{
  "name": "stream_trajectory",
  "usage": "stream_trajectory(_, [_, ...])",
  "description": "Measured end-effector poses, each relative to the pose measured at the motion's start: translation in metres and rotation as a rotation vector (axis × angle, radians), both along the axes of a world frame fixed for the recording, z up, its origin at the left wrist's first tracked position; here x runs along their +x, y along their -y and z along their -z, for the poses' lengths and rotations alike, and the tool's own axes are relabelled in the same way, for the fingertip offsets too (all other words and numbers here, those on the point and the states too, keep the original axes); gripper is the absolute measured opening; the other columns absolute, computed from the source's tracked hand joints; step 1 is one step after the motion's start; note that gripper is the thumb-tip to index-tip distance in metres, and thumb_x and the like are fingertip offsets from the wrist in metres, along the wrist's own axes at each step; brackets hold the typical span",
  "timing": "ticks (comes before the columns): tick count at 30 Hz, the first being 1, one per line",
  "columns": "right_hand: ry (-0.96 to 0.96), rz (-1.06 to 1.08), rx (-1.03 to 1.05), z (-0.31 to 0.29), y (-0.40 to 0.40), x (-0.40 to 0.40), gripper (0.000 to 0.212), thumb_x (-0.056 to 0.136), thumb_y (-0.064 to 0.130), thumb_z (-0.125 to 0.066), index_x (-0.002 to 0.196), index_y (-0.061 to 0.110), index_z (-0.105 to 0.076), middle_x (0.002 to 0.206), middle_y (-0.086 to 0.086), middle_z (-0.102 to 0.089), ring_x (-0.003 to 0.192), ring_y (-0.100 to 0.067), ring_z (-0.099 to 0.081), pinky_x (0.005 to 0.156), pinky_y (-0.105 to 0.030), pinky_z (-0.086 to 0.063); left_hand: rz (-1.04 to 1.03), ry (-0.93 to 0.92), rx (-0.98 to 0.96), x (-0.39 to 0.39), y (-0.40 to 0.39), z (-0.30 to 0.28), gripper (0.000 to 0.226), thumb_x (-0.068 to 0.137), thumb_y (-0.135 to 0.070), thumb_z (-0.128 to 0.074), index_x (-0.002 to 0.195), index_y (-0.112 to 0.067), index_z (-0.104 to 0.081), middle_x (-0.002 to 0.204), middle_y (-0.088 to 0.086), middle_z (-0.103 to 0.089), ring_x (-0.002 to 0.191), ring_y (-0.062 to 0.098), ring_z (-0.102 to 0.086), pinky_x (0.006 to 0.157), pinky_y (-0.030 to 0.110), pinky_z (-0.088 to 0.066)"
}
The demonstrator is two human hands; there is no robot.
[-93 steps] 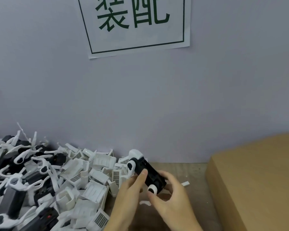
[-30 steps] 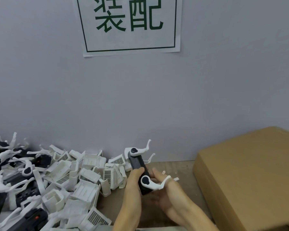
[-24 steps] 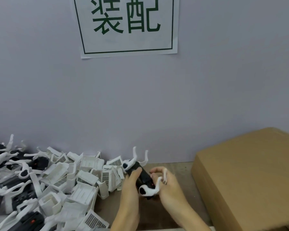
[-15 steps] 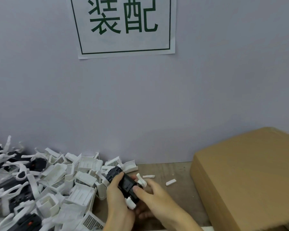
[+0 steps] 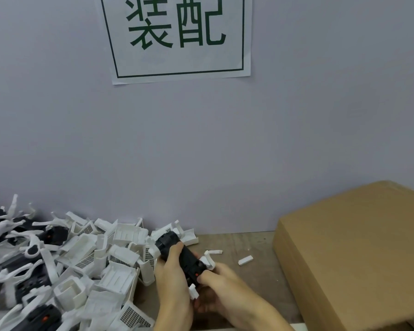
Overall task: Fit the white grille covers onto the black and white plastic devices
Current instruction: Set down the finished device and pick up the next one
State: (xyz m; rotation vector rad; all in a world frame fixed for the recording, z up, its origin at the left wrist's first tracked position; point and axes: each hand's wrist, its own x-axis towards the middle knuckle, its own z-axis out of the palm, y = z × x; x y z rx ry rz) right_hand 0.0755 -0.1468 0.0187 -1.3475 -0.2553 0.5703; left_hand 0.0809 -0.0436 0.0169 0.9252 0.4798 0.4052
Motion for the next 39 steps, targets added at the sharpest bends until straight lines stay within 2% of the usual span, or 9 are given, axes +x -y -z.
stream_trajectory(9, [-0.068, 0.041, 0.03, 0.0, 0.002, -0.001, 0.019, 0.101, 0.019, -0.051, 0.106, 0.005, -0.063, 0.079, -0.011, -0.058, 0.061, -0.02, -0.054, 0.059, -0.033, -0.043, -0.019, 0.077, 0.206, -0.002, 0.009, -0.003, 0.012, 0.094, -0.014, -0.063, 0.106, -0.013, -0.064, 0.091, 0.011, -0.069, 0.085, 0.028, -0.068, 0.079, 0.042, -0.054])
stream_trajectory(13, [-0.02, 0.048, 0.009, -0.001, 0.002, -0.001, 0.017, 0.102, 0.009, -0.049, 0.111, 0.007, -0.063, 0.072, -0.003, -0.067, 0.06, -0.014, -0.06, 0.059, -0.027, -0.049, 0.01, 0.049, 0.116, -0.001, 0.007, -0.001, 0.007, 0.092, -0.016, -0.064, 0.097, -0.012, -0.062, 0.087, 0.015, -0.065, 0.08, 0.032, -0.064, 0.081, 0.048, -0.052])
stream_trajectory(20, [0.04, -0.002, -0.089, -0.004, 0.002, -0.002, 0.017, 0.1, 0.013, -0.048, 0.105, 0.009, -0.064, 0.073, -0.007, -0.064, 0.057, -0.016, -0.055, 0.057, -0.027, -0.044, 0.108, -0.022, -0.214, -0.002, -0.003, -0.001, 0.018, 0.089, -0.023, -0.063, 0.099, -0.008, -0.061, 0.081, 0.015, -0.059, 0.064, 0.03, -0.057, 0.059, 0.034, -0.045])
stream_trajectory(25, [-0.015, 0.061, -0.1, 0.0, 0.003, 0.001, 0.017, 0.099, 0.013, -0.046, 0.095, 0.008, -0.062, 0.066, -0.008, -0.063, 0.055, -0.019, -0.055, 0.055, -0.029, -0.043, 0.011, 0.076, 0.067, -0.001, 0.007, 0.0, 0.011, 0.095, -0.016, -0.059, 0.103, -0.01, -0.062, 0.085, 0.011, -0.063, 0.078, 0.028, -0.063, 0.07, 0.038, -0.051])
stream_trajectory(28, [-0.051, 0.072, -0.029, -0.001, 0.006, 0.002, 0.021, 0.098, 0.022, -0.052, 0.093, 0.009, -0.067, 0.066, -0.009, -0.063, 0.055, -0.02, -0.054, 0.055, -0.029, -0.04, 0.097, 0.098, -0.123, -0.008, 0.009, -0.008, 0.027, 0.1, -0.027, -0.05, 0.103, -0.005, -0.065, 0.08, 0.013, -0.069, 0.076, 0.027, -0.068, 0.061, 0.031, -0.057])
stream_trajectory(31, [-0.054, 0.029, 0.072, -0.002, 0.011, 0.002, 0.027, 0.08, 0.033, -0.065, 0.087, 0.008, -0.07, 0.073, -0.014, -0.064, 0.056, -0.02, -0.055, 0.055, -0.029, -0.039, 0.234, 0.092, -0.303, -0.012, 0.006, -0.012, 0.042, 0.098, -0.033, -0.047, 0.101, 0.004, -0.068, 0.08, 0.019, -0.068, 0.069, 0.031, -0.066, 0.057, 0.034, -0.056])
stream_trajectory(33, [-0.049, 0.014, 0.128, -0.002, 0.015, 0.004, 0.033, 0.083, 0.031, -0.055, 0.091, 0.003, -0.07, 0.079, -0.018, -0.065, 0.06, -0.023, -0.056, 0.055, -0.029, -0.041, 0.298, 0.159, -0.347, -0.014, 0.0, -0.014, 0.044, 0.095, -0.034, -0.051, 0.094, 0.004, -0.073, 0.086, 0.023, -0.069, 0.067, 0.033, -0.067, 0.051, 0.034, -0.057])
stream_trajectory(36, [0.053, 0.171, 0.045, 0.003, 0.016, 0.009, 0.033, 0.096, 0.005, -0.041, 0.092, 0.008, -0.074, 0.077, -0.014, -0.068, 0.058, -0.019, -0.057, 0.051, -0.026, -0.042, 0.278, 0.287, -0.368, -0.015, -0.017, -0.019, 0.031, 0.081, -0.026, -0.063, 0.095, -0.001, -0.076, 0.102, 0.019, -0.073, 0.088, 0.033, -0.073, 0.071, 0.043, -0.058])
stream_trajectory(39, [0.335, 0.354, -0.438, 0.011, 0.016, 0.017, 0.03, 0.096, 0.005, -0.049, 0.1, 0.024, -0.072, 0.086, 0.002, -0.071, 0.065, -0.005, -0.062, 0.057, -0.015, -0.045, 0.316, 0.301, -0.342, -0.013, -0.025, -0.019, 0.022, 0.083, -0.029, -0.067, 0.08, -0.012, -0.081, 0.102, 0.014, -0.071, 0.1, 0.031, -0.07, 0.1, 0.047, -0.048])
